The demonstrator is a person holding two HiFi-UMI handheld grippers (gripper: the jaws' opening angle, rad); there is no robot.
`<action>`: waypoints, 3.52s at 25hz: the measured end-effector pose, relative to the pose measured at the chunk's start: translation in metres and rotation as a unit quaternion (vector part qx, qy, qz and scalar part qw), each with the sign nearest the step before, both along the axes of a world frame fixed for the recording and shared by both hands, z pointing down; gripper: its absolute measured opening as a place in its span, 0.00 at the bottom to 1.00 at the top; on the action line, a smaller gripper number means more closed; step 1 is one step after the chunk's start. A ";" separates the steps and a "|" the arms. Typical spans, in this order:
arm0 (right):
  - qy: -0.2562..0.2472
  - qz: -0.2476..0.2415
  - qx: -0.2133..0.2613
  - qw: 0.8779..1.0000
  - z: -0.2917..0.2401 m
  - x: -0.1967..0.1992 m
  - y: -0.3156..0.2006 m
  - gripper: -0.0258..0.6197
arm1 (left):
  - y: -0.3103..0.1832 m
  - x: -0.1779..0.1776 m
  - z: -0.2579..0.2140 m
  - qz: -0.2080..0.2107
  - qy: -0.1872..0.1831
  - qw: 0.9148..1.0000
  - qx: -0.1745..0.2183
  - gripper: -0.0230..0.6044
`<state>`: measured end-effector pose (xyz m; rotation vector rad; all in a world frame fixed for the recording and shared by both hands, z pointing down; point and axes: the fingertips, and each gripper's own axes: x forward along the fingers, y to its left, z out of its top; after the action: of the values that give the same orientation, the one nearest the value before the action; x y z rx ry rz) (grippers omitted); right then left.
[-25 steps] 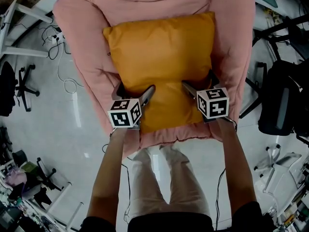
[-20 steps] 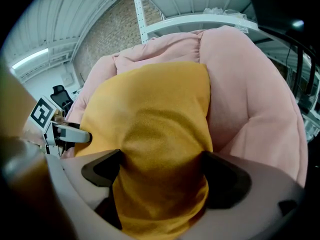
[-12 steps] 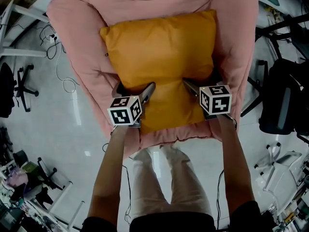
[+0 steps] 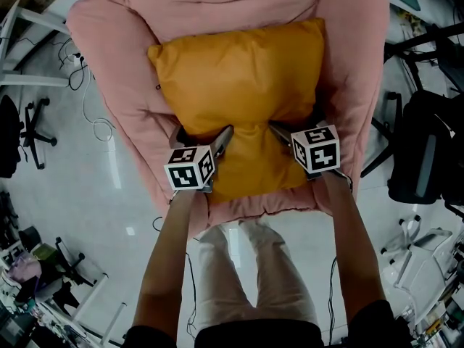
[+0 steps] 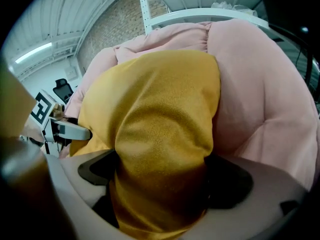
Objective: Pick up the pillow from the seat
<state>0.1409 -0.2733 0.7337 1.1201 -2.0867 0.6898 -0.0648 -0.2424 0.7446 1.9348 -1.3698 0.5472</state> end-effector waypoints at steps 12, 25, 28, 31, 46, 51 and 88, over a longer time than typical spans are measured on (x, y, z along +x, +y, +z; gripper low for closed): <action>0.019 0.017 -0.020 0.999 -0.001 -0.002 0.003 0.89 | 0.002 0.003 -0.004 0.009 -0.011 1.000 -0.012 0.79; 0.037 0.013 0.002 0.999 -0.009 -0.014 0.016 0.53 | 0.008 0.018 -0.015 0.016 -0.040 0.999 -0.011 0.49; 0.036 0.008 0.005 0.999 -0.011 -0.020 0.018 0.45 | 0.009 0.017 -0.017 0.016 -0.039 0.999 -0.009 0.46; 0.036 0.001 0.008 0.999 -0.014 -0.022 0.021 0.37 | 0.010 0.018 -0.019 0.016 -0.036 0.999 -0.008 0.44; 0.026 0.010 0.020 0.999 -0.032 -0.022 0.033 0.34 | 0.021 0.018 -0.039 0.013 -0.030 0.999 -0.004 0.41; 0.022 0.009 0.031 0.999 -0.044 -0.022 0.040 0.34 | 0.029 0.018 -0.050 0.017 -0.031 0.999 0.005 0.38; 0.025 0.032 0.117 0.992 -0.161 -0.033 0.087 0.33 | 0.074 0.013 -0.158 0.053 -0.020 0.996 0.075 0.32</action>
<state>0.1079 -0.1867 0.5731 1.3241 -2.1374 0.4498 -0.0522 -0.1684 0.5870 2.1372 -1.3723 0.5492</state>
